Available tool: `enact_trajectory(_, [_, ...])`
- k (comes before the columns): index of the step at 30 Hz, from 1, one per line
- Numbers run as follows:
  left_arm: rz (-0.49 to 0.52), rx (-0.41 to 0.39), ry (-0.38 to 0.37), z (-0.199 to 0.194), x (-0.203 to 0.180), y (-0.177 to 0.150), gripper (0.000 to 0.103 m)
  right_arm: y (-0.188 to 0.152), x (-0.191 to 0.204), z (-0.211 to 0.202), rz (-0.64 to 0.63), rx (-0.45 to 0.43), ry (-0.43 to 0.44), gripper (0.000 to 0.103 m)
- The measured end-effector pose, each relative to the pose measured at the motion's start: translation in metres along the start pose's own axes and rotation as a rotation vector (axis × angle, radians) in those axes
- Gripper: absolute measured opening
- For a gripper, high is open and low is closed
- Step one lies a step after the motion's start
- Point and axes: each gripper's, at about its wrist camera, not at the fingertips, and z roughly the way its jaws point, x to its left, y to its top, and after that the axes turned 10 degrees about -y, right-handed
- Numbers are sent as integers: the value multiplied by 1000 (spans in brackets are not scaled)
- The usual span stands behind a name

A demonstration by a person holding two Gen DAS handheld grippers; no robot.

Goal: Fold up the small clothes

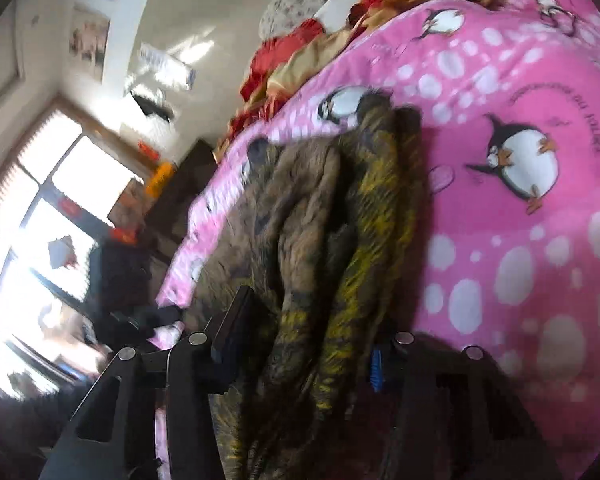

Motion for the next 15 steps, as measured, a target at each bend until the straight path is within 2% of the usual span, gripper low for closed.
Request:
enact_trajectory(2, [-2, -4, -21, -3, 3, -3, 94, 2, -4, 2, 34, -4, 5, 31])
enact_trajectory(6, [17, 7, 15, -3, 8, -3, 87, -4, -8, 0, 68, -24, 18, 33])
enact_trajectory(8, [24, -16, 22, -3, 11, -1, 87, -3, -8, 0, 73, -12, 18, 34])
enact_trajectory(10, [38, -37, 28, -3, 11, -2, 87, -1, -4, 1, 59, -7, -7, 33])
enact_trajectory(12, [35, -39, 36, -4, 9, -5, 83, -3, 3, 0, 8, -29, -62, 27])
enact_trajectory(15, [-39, -55, 32, -13, 18, -4, 48, -7, 5, -5, -7, -57, -106, 16])
